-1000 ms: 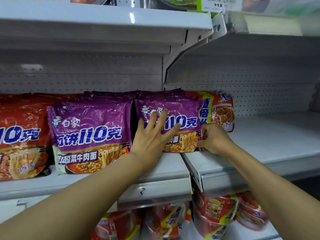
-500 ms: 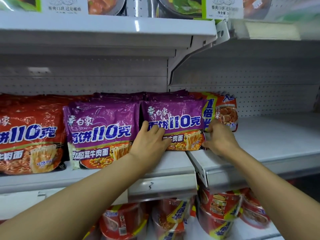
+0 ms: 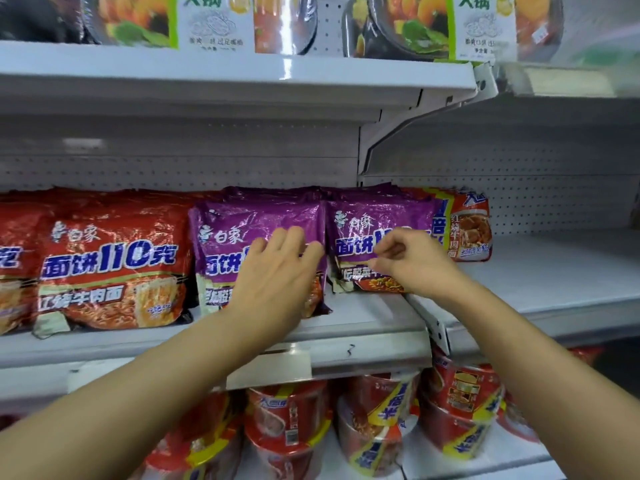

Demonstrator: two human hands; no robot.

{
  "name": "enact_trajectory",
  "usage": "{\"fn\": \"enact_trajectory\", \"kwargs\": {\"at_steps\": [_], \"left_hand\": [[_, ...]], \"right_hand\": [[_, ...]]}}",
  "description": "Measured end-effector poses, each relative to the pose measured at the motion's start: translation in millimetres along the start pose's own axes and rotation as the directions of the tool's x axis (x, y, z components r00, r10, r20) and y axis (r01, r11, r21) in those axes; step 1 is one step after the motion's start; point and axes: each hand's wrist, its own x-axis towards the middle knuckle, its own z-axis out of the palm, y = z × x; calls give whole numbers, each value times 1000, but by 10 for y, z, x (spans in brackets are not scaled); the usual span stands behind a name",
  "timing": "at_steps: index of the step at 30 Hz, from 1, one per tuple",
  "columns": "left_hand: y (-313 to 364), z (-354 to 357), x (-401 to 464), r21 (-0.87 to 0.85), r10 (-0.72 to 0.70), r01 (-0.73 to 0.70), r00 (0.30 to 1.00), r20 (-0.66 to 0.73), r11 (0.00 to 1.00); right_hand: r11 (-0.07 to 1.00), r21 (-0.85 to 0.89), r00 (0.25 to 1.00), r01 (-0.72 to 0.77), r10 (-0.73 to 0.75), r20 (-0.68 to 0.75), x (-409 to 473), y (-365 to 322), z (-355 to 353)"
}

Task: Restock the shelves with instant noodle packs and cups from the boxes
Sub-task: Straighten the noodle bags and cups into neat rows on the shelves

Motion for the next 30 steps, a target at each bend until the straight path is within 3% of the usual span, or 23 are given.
{"fn": "enact_trajectory", "kwargs": {"at_steps": [3,7,10,17,20,25,30], "left_hand": [[-250,55,-132,36,-45,44,998,31,998],[-468,227,-255,24,-148,147,968,200,989],[-532,316,-282,-4,-132,136,971,200,991],[-474,368,-189,55,-122,114,980,158,992],[-482,383,-190,74,-108,98,983,149,992],[-573,301,-308,-22,-111,114,988,111,993],[-740,218,-433,-60,-218,223,973,77,973]], "right_hand": [[998,61,994,-27,21,112,35,-264,217],[998,15,976,-67,63,211,96,-460,560],[996,-81,992,-32,41,121,118,-483,714],[996,10,996,-90,90,-16,180,-356,772],[995,-28,992,-92,90,-83,100,-340,801],[989,-150,971,-6,-31,-239,-92,-438,724],[948,-285,976,144,-183,-115,-251,-613,778]]}}
